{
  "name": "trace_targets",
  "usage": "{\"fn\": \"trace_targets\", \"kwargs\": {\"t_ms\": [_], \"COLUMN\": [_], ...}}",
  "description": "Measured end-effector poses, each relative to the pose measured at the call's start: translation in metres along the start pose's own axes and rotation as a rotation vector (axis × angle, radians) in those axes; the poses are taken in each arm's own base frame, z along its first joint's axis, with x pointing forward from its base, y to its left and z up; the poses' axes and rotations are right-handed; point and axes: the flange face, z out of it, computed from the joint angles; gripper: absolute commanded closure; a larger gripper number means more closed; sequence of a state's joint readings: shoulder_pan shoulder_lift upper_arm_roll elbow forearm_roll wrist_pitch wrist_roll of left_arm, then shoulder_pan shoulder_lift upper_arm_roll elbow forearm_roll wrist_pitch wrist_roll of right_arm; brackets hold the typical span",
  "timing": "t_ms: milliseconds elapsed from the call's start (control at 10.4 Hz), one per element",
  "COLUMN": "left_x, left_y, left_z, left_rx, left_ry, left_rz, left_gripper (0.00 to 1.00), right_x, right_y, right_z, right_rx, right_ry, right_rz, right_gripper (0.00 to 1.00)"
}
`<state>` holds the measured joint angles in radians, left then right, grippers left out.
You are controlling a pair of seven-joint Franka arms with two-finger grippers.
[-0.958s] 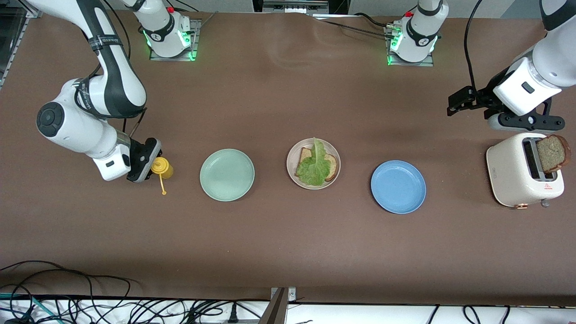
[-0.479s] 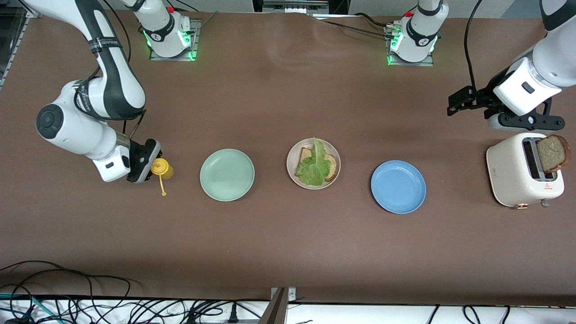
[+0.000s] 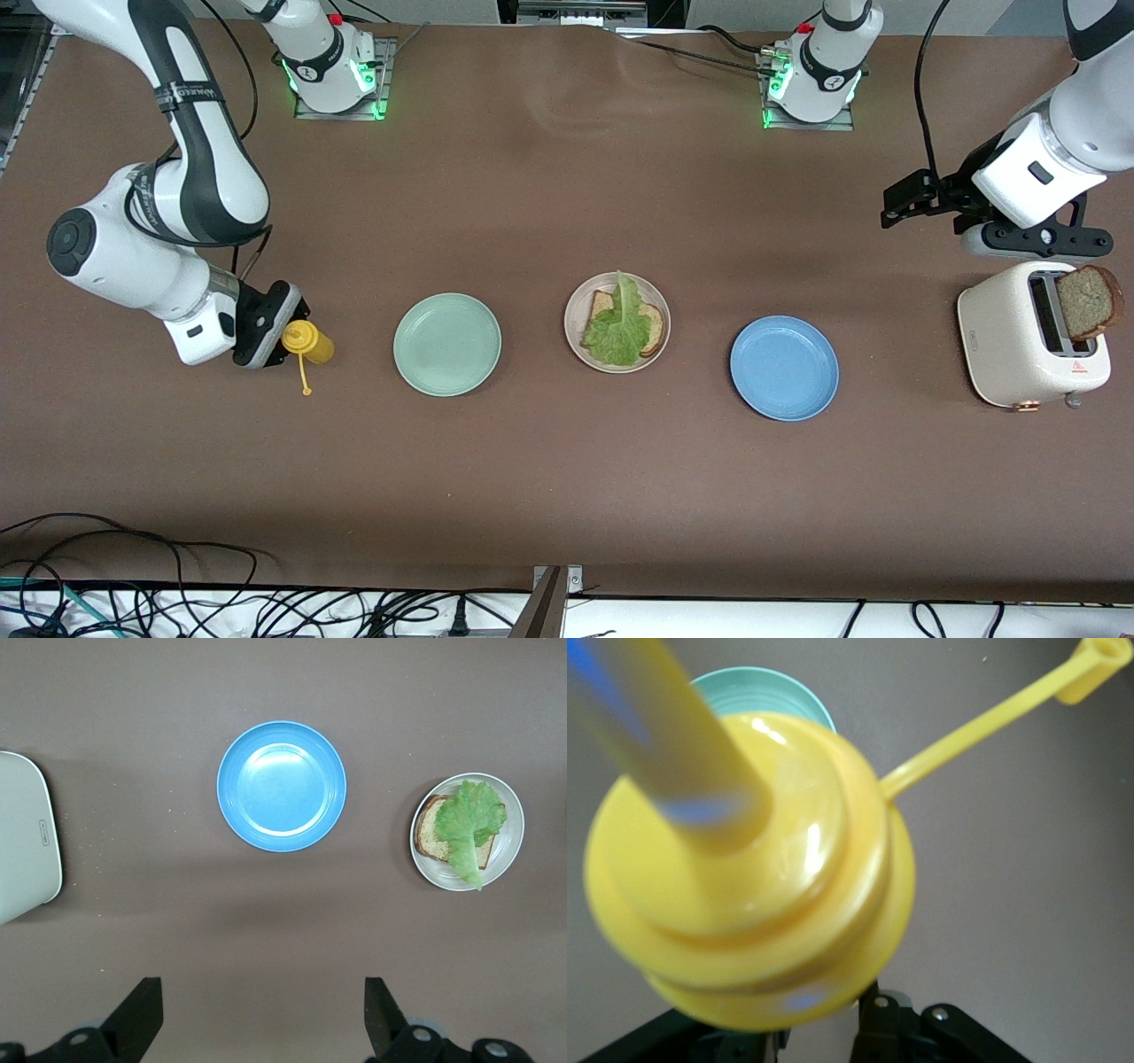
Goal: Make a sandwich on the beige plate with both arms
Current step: 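Lower the yellow bottle onto the table and open the right gripper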
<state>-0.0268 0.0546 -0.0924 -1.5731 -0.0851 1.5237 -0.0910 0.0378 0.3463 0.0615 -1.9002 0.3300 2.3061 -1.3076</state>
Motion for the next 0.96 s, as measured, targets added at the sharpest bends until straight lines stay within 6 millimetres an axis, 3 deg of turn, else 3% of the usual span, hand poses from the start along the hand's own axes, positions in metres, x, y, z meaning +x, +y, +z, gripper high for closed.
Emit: {"fn": "trace_targets", "kwargs": {"t_ms": [287,670,958], "left_x": [0.000,0.000,0.001], "left_y": [0.000,-0.006,-0.011], "left_z": [0.000,0.002,0.002], "left_rx": [0.000,0.000,-0.001], "left_ry": [-0.002,-0.011,-0.012], "left_rz": [0.000,-0.011,-0.020], "left_gripper": [0.00,0.00,0.00], "right_x": [-0.025,-0.023,-0.025], "right_y": [0.013,0.016,0.014], "right_z": [0.009,0.022,0.050], "right_rx": [0.002,-0.025,-0.045], "right_ry": [0.013,0.026,0.024], "right_rz": [-0.026,-0.039,-0.063], "right_gripper": [1.00,1.00,1.00]}}
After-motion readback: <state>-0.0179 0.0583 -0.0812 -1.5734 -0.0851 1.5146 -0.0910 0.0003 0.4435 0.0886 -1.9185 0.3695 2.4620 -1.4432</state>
